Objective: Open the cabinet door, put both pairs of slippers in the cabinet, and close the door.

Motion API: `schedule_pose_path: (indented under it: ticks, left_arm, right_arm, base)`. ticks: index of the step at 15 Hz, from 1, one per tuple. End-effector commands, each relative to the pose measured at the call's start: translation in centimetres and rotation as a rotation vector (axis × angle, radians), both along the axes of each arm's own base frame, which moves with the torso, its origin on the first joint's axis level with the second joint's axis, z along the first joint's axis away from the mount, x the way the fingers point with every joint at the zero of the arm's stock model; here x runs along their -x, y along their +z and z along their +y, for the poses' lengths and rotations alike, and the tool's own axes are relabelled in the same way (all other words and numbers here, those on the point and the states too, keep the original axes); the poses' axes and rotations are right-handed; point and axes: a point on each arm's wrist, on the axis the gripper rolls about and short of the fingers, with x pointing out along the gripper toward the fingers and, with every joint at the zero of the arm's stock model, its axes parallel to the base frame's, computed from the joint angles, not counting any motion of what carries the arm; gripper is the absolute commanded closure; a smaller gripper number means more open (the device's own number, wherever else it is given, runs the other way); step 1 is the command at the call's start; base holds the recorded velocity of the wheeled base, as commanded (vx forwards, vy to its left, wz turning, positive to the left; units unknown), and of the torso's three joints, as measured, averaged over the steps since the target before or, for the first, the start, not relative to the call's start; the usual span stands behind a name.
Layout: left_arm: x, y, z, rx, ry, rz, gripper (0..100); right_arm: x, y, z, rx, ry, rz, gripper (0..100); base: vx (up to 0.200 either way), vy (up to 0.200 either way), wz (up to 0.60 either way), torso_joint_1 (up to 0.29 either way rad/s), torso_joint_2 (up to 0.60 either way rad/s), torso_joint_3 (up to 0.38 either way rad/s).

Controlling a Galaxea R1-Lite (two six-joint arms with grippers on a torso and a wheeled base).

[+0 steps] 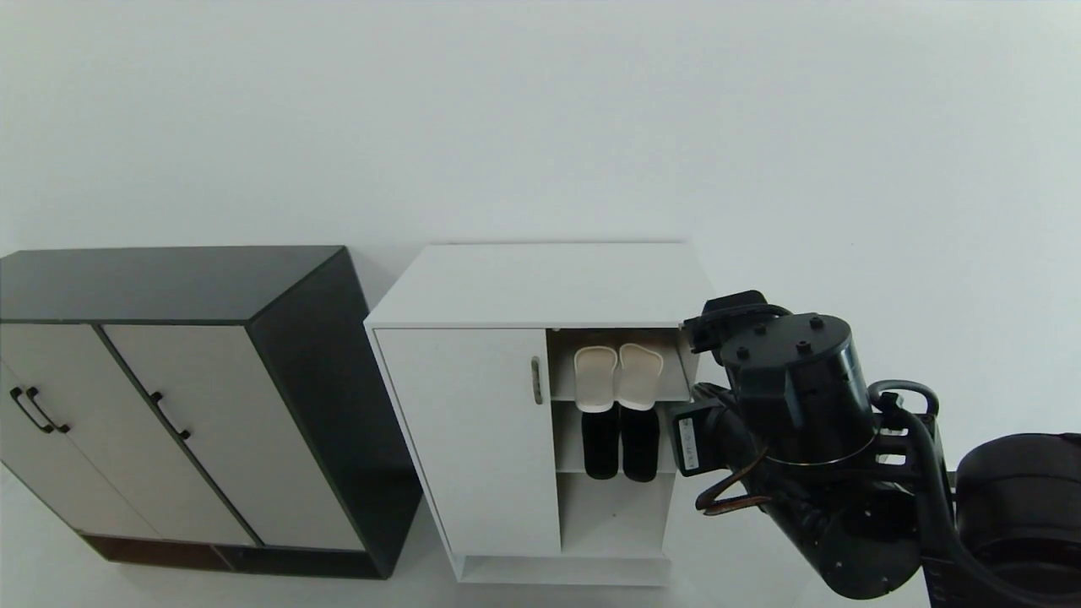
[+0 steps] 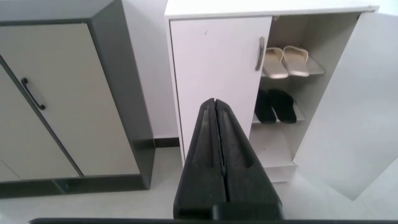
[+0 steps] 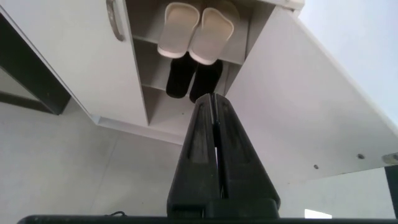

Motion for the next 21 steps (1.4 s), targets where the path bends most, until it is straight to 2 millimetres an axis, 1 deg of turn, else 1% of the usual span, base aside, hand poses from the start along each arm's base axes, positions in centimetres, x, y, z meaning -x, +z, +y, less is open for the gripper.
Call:
schedule_pose_path:
  ticks: [1,4,14,21]
  left_arm:
    - [0.0,0.0,0.0,0.0,-0.001,0.001,100]
    - [0.0,0.0,0.0,-0.001,-0.001,0.001,100]
    - [0.0,0.0,0.0,-0.001,-0.001,0.001,100]
    - [0.0,0.0,0.0,-0.001,-0.001,0.001,100]
  right_arm:
    - [0.0,0.0,0.0,-0.001,0.001,0.0,100]
    - [0.0,0.1,0.1,-0.021,0.008,-0.012,100]
    - [0.2,-0.8,0.0,0.008,0.033,0.014,100]
    - [0.1,-1.1,0.0,0.013,0.033,0.019,100]
  base:
    - [0.0,0.0,0.0,0.271,-0.63,-0.349]
    - [0.0,0.0,0.0,0.141,-0.32,-0.177]
    - [0.0,0.0,0.0,0.0,0.0,0.0]
    - [0.0,0.0,-0.6,0.004,0.0,-0.001]
